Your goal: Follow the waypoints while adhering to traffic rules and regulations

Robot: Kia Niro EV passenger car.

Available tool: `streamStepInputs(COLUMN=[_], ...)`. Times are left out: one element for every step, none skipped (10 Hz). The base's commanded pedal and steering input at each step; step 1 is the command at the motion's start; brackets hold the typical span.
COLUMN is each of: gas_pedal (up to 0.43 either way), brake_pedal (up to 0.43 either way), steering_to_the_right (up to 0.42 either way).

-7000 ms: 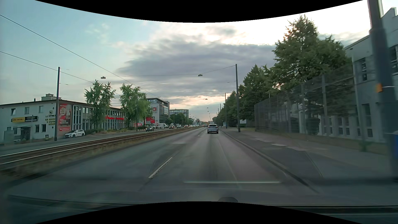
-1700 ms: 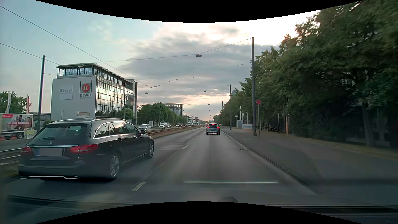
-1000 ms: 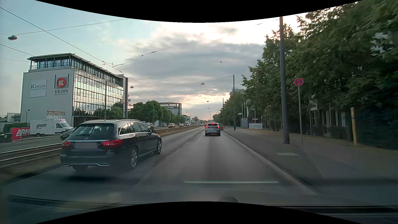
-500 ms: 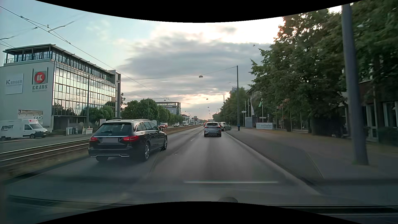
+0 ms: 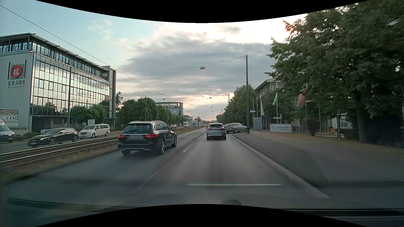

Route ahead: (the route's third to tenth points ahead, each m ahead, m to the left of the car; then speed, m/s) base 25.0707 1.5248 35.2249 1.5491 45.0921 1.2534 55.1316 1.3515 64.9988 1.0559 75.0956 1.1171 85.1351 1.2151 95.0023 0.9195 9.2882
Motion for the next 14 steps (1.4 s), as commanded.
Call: streamStepInputs(gas_pedal=[0.0,0.0,0.0,0.0,0.0,0.0,0.0,0.0,0.0,0.0,0.0,0.0,0.0,0.0], brake_pedal=[0.232,0.207,0.201,0.201,0.195,0.177,0.165,0.128,0.104,0.061,0.0,0.0,0.0,0.0], steering_to_the_right=[-0.005,-0.005,-0.005,-0.003,-0.001,-0.001,-0.001,-0.001,-0.001,0.0,0.0,0.0,0.001,0.004])
